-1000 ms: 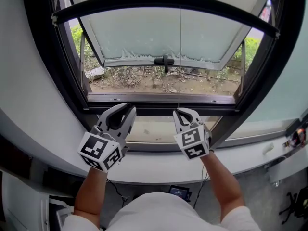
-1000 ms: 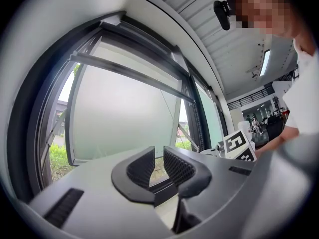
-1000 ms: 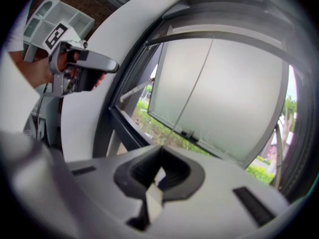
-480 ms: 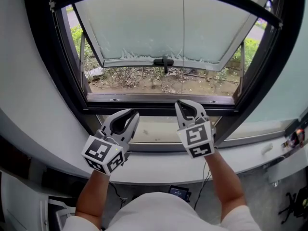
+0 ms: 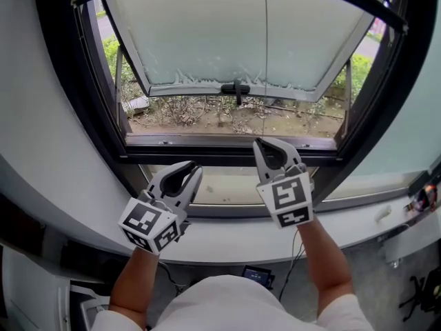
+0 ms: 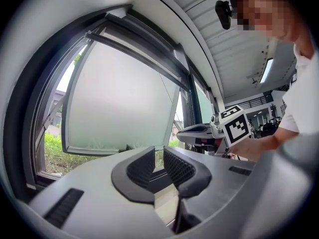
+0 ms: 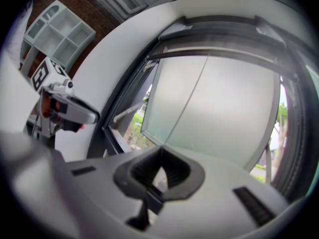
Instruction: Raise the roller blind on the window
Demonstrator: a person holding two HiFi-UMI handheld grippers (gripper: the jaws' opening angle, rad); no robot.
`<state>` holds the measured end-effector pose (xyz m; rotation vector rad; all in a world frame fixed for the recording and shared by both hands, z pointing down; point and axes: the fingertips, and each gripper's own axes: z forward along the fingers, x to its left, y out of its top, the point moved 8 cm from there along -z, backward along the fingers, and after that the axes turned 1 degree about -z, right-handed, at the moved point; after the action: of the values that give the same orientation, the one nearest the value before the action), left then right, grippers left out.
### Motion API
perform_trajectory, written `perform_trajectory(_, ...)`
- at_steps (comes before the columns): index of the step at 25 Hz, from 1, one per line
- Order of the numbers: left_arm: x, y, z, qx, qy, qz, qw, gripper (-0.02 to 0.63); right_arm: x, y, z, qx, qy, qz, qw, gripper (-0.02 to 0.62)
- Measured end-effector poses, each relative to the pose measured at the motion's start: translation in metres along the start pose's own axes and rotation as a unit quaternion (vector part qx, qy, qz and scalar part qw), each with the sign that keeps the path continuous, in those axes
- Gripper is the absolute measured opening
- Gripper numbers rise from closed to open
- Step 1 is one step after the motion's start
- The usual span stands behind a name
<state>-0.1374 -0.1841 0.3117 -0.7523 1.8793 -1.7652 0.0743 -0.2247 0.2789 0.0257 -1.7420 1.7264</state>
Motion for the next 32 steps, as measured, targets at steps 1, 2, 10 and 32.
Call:
perform_trajectory(1, 0.0, -0.001, 0.0, 0.0, -0.001, 0.0, 1.0, 0.069, 0.0, 0.001, -0.001, -0.003, 0.0, 0.002, 1.0, 0.023)
perform_trajectory(2, -0.001, -0.002, 0.0, 0.001, -0.002, -0.001, 1.0, 0.069, -0.001, 0.003, -0.002, -0.007, 0.0, 0.003, 1.0, 0.023)
perform_trajectory(10, -0.003, -0.005, 0.0, 0.004, -0.005, -0.006, 1.0, 0.069, -0.007, 0.015, -0.006, -0.023, -0.008, 0.005, 1.0, 0.023)
perform_trajectory(32, -0.007, -0.008, -0.007, 0.014, -0.004, -0.013, 0.9998, 0.069, -0.037, 0.059, -0.014, -0.09, -0.041, 0.019, 0.995, 0.023)
